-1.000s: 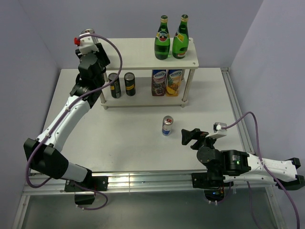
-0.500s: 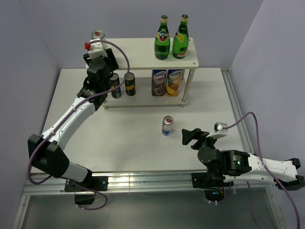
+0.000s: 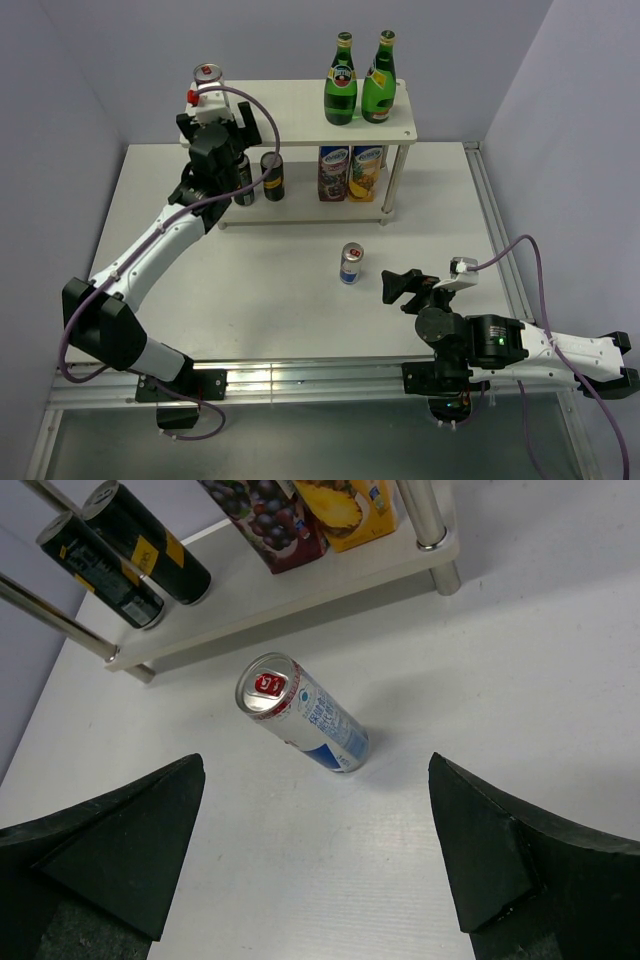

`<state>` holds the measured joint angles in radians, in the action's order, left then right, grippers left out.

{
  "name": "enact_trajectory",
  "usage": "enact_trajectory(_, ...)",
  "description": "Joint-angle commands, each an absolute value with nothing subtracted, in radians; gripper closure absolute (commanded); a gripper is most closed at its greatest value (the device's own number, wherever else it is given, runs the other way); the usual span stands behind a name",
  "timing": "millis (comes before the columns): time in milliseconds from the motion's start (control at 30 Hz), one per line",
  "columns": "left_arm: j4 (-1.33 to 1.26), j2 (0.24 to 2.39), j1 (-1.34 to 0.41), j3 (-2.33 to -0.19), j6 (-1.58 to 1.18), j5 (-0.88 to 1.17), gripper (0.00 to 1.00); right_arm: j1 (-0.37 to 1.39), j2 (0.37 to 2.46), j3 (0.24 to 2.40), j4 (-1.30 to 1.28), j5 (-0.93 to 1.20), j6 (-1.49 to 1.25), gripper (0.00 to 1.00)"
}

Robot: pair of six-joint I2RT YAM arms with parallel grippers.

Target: Place and organize the beverage onto the shelf

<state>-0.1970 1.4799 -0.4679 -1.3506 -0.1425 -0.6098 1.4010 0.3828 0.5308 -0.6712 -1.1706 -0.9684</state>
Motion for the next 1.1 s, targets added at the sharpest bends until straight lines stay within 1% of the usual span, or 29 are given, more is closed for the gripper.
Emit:
enact_trajectory(0, -0.069, 1.454, -0.476, -1.330, -0.172, -0.655, 0.01, 1.408, 0.368, 0.520, -0.644, -1.210, -0.973, 0.00)
enact_trajectory(233, 0.030, 1.353, -0.518, -1.351, -0.199, -0.704, 0.01, 1.407, 0.367, 0.520, -0.641, -1.209, -0.970, 0.00)
enact_trajectory(467, 0.139, 1.247, -0.541, -1.359, -0.219, -0.683, 0.01, 1.407, 0.370, 0.520, -0.637, -1.207, -0.968, 0.00)
enact_trajectory(567, 0.219, 1.198, -0.577, -1.367, -0.244, -0.684, 0.01, 1.408, 0.376, 0.523, -0.641, -1.209, -0.971, 0.00)
enact_trajectory(667, 0.280, 1.099, -0.647, -1.326, -0.279, -0.622, 0.01, 1.407, 0.376, 0.525, -0.647, -1.210, -0.977, 0.00)
enact_trajectory(700, 0.288, 1.076, -0.699, -1.306, -0.291, -0.588, 0.01, 1.407, 0.376, 0.523, -0.644, -1.212, -0.974, 0.00)
enact_trajectory(800, 0.218, 0.985, -0.796, -1.142, -0.314, -0.398, 0.01, 1.407, 0.380, 0.525, -0.647, -1.215, -0.979, 0.00)
enact_trajectory(833, 0.181, 0.968, -0.819, -1.029, -0.304, -0.329, 0.01, 1.407, 0.385, 0.526, -0.647, -1.215, -0.979, 0.00)
enact_trajectory(867, 0.082, 0.945, -0.865, -0.967, -0.302, -0.248, 0.01, 1.407, 0.388, 0.526, -0.649, -1.215, -0.980, 0.00)
enact_trajectory(900, 0.034, 0.943, -0.888, -0.856, -0.317, -0.209, 0.01, 1.408, 0.397, 0.528, -0.652, -1.216, -0.983, 0.00)
enact_trajectory(967, -0.128, 0.957, -0.948, -0.717, -0.325, -0.102, 0.02, 1.408, 0.400, 0.532, -0.657, -1.218, -0.989, 0.00)
enact_trajectory(1067, -0.329, 0.986, -1.032, -0.547, -0.347, -0.048, 0.02, 1.408, 0.405, 0.535, -0.669, -1.218, -0.999, 0.00)
